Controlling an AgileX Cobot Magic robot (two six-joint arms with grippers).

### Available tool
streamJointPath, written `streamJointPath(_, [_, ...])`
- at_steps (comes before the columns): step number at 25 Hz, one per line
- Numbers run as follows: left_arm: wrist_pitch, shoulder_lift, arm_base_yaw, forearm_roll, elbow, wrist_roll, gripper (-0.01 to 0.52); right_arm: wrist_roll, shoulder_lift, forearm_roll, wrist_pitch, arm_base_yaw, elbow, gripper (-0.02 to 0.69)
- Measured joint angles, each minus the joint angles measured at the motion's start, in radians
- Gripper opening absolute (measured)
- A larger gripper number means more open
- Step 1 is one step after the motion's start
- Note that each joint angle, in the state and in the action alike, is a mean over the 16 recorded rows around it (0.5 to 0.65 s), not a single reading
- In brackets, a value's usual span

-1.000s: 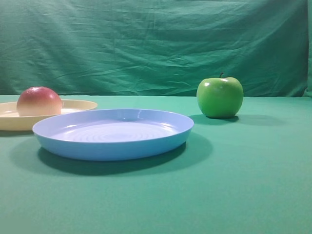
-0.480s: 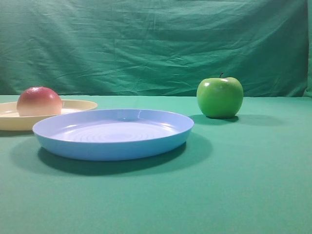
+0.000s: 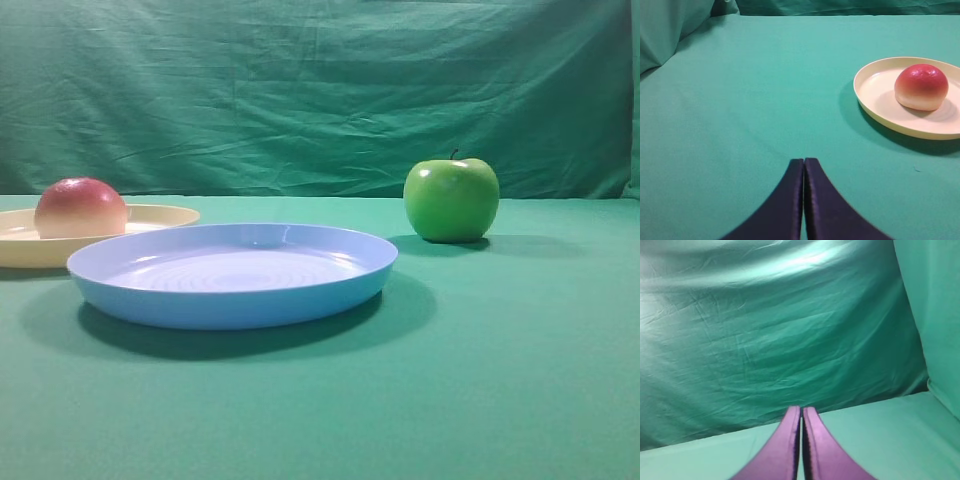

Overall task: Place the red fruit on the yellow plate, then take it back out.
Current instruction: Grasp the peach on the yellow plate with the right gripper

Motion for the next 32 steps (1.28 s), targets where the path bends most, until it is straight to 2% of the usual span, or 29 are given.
streamJointPath(8, [0.000,0.000,0.000,0.000,0.000,0.000,0.000,-0.216,0.322,0.094,0.113,0.158,-0.203,0.000])
streamJointPath(23, [0.000,0.000,0.000,0.000,0.000,0.000,0.000,-0.386,0.913,0.152,0.182,0.441,-0.625,0.013])
streamJointPath(27, [0.000,0.000,0.000,0.000,0.000,0.000,0.000,-0.431,1.054,0.158,0.219,0.479,-0.755,0.080])
streamJointPath(32, [0.000,0.000,0.000,0.000,0.000,0.000,0.000,-0.478,1.221,0.160,0.258,0.516,-0.910,0.266])
